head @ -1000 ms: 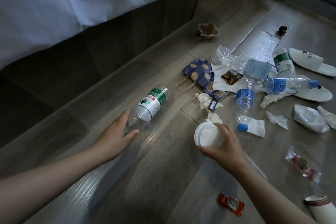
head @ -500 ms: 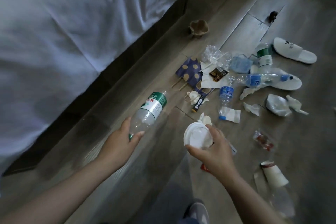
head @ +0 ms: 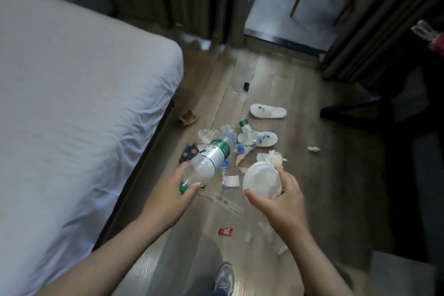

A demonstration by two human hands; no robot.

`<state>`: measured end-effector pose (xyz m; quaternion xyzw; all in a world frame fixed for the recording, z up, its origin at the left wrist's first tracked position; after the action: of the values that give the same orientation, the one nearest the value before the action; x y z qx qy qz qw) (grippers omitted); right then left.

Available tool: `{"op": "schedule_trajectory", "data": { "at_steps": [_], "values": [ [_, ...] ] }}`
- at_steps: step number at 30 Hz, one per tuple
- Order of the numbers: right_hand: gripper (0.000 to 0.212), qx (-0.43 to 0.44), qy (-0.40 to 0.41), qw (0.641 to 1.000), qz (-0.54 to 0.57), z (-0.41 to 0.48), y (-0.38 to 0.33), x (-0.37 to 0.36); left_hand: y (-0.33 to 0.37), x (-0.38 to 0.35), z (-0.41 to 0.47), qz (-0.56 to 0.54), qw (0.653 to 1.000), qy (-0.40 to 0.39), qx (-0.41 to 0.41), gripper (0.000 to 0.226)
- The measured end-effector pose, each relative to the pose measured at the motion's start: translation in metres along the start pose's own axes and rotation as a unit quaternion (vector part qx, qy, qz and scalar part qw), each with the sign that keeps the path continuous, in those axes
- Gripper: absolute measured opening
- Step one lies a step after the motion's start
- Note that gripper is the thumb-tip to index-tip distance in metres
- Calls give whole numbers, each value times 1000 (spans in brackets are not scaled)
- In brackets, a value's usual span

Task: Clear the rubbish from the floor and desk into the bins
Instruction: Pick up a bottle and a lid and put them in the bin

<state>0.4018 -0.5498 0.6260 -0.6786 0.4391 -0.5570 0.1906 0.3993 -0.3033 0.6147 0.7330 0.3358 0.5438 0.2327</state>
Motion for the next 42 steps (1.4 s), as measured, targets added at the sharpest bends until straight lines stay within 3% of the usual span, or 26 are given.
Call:
{"op": "schedule_trajectory", "data": {
  "at_steps": [10, 15, 19, 23, 26, 32, 38, 42],
  "values": [
    [93, 1, 192, 979, 74, -57, -83, 201, 230, 39, -6, -209, 965, -84, -135, 64],
    [97, -5, 323, 943, 78, -92, -111, 267, 322, 41, -7, -293, 909, -191, -227, 66],
    [95, -29, 425, 900, 88, -148, -132, 295, 380, 43, -20, -351, 838, -300, -290, 62],
    [92, -69, 527, 842, 89, -224, -147, 304, 424, 38, -58, -358, 764, -409, -346, 53],
    [81, -98, 593, 796, 76, -290, -152, 304, 449, 26, -106, -342, 713, -494, -362, 60],
    [83, -176, 708, 682, 48, -447, -145, 293, 479, -3, -250, -294, 607, -628, -388, 43],
    [67, -237, 787, 569, 33, -612, -130, 250, 463, -18, -427, -255, 499, -706, -434, 48],
    [74, -283, 815, 505, 10, -726, -121, 209, 423, -30, -551, -249, 443, -749, -426, 58]
  ]
}}
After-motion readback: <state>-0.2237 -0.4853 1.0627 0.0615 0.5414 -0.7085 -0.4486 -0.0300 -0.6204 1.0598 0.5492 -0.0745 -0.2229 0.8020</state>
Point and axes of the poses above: each hand's wrist, its own z-axis towards the middle knuckle, its own x-axis out of the back of the hand, y = z × x, the point moved 3 cm from there along z, towards the middle knuckle, and after that the axes turned 3 degrees about -x, right-handed, at the moved point
